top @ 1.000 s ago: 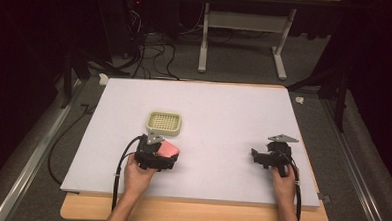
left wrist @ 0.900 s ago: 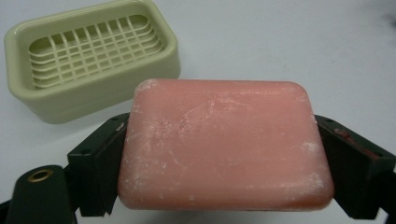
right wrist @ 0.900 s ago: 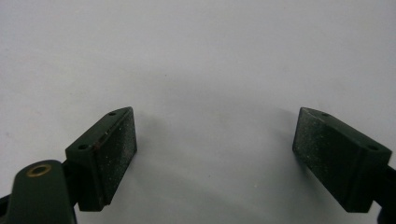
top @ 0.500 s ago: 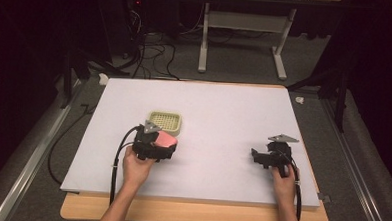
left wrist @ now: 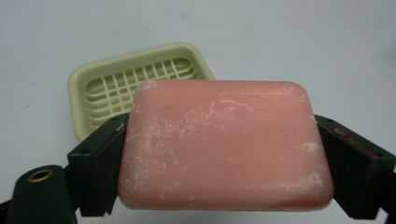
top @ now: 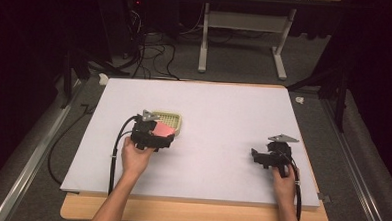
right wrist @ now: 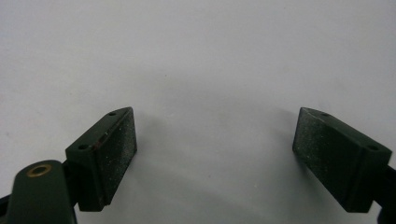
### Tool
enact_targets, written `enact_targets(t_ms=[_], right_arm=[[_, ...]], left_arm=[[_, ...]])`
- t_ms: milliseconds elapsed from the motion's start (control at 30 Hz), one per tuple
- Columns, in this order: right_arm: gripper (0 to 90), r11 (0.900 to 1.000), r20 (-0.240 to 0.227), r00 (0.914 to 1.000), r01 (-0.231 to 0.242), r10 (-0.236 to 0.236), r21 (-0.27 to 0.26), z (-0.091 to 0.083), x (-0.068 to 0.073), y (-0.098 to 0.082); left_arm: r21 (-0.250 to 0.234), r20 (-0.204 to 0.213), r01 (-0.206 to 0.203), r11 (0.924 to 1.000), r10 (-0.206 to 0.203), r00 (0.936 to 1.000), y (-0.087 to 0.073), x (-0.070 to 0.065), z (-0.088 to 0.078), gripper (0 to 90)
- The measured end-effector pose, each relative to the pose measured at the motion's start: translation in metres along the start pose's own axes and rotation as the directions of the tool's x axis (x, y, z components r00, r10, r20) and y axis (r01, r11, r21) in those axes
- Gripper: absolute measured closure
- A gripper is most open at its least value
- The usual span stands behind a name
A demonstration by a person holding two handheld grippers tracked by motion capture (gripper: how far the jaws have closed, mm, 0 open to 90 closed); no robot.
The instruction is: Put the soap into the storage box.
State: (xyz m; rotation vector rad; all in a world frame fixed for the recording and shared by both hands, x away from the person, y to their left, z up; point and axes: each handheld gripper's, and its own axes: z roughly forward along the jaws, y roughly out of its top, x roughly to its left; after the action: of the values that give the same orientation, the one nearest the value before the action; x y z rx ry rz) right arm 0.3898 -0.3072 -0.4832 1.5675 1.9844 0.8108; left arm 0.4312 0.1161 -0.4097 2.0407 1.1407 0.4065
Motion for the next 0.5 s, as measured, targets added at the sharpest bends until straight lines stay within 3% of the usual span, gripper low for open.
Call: enact_targets(t_ms=[500], right_arm=[[14.3,1.0,0.0,1.0,0.0,0.0,0.0,0.0,0.0,0.0]], left_arm=[[0.046,-0.057,0.028,0.9986,-0.025,0.9981,0.02,0.013,0.023,13.9]])
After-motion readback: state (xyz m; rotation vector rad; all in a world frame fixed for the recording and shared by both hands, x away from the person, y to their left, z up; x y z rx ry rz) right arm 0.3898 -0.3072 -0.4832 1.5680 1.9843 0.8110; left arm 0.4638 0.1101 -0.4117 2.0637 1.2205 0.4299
